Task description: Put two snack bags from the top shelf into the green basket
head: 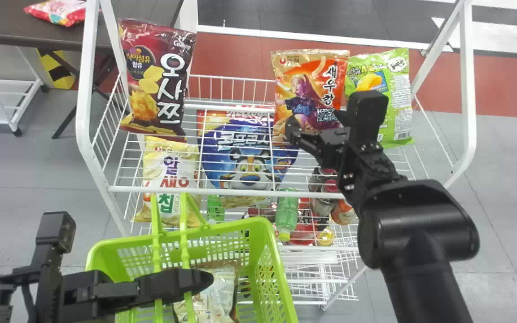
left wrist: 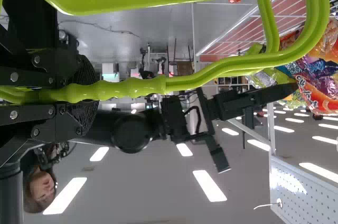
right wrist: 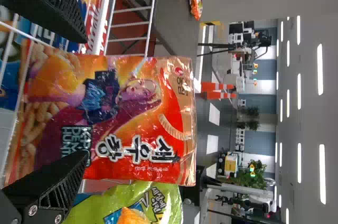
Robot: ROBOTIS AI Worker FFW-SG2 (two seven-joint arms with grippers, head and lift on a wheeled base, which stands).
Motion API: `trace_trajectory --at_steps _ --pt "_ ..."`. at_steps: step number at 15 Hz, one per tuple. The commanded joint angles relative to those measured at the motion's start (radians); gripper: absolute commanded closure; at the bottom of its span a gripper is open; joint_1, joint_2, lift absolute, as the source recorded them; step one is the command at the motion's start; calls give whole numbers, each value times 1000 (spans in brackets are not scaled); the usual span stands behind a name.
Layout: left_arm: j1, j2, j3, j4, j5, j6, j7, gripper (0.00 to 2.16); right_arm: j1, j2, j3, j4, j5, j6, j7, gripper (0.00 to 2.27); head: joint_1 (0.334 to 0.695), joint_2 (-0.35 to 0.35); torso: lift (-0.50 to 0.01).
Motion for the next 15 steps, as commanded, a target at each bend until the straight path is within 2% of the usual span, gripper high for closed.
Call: trace_trajectory --at_steps 1,4,6,7,8,9,11,15 --pt "-12 2 -15 4 0 4 5 2142 -99 0 -1 149 4 -42 1 46 695 -129 0" --pt "-41 3 -40 15 -1 4 14 2142 -199 0 3 317 19 -107 1 46 695 -135 0" --pt "-50 3 -49 19 -3 4 16 2142 -240 0 3 393 22 -107 19 215 695 -139 0" --pt "-62 6 -60 30 -3 4 14 2142 -243 0 3 399 24 -101 31 562 695 -140 0" --pt "-62 6 -60 33 -1 4 12 2142 -243 1 5 399 30 -94 35 1595 695 -140 0" --pt "-62 6 -60 33 -3 4 12 2142 -234 6 5 396 30 -104 24 2243 695 -140 0" --pt "-62 6 -60 33 -1 4 14 2142 -200 7 3 363 30 -134 24 2246 695 -140 0" --pt "-62 9 -58 35 -1 4 14 2142 -81 4 -3 175 21 -137 39 2246 695 -136 0"
